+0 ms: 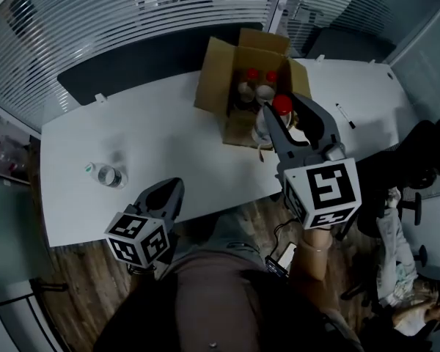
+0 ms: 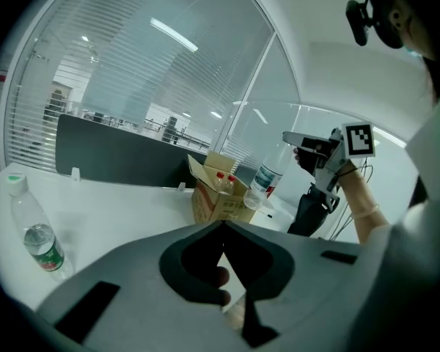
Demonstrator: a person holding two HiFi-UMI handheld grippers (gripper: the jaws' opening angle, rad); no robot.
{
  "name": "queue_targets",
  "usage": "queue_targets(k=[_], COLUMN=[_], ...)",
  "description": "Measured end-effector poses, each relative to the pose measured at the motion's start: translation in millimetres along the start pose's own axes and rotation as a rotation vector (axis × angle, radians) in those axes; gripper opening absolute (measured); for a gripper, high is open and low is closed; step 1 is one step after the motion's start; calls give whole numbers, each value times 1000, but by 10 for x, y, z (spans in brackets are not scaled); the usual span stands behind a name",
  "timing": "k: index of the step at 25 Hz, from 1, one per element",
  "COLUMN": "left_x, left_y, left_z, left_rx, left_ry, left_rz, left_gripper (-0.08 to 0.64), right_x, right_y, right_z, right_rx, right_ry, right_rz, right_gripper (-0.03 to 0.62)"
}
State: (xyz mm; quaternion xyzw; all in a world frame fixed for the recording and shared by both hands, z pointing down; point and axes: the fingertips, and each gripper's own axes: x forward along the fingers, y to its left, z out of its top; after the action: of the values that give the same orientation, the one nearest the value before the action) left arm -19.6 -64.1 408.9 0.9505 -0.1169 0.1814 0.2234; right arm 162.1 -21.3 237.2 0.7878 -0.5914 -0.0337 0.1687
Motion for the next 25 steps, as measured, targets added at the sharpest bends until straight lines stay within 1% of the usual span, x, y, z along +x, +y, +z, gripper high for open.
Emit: queue_targets(k=[11,25], left_x=[-327,-801], left_y=[128,432], left_z=[-123,-226], left_rx=[-8,-54], left_ry=[-8,-71], left_rz=[37,152], left_gripper=[9,9], right_x=[22,280], right_y=[422,1179], right_z=[-90,-120], right_rx=[22,26], right_ry=[20,21], right_rz=[60,223], right_gripper=[169,169])
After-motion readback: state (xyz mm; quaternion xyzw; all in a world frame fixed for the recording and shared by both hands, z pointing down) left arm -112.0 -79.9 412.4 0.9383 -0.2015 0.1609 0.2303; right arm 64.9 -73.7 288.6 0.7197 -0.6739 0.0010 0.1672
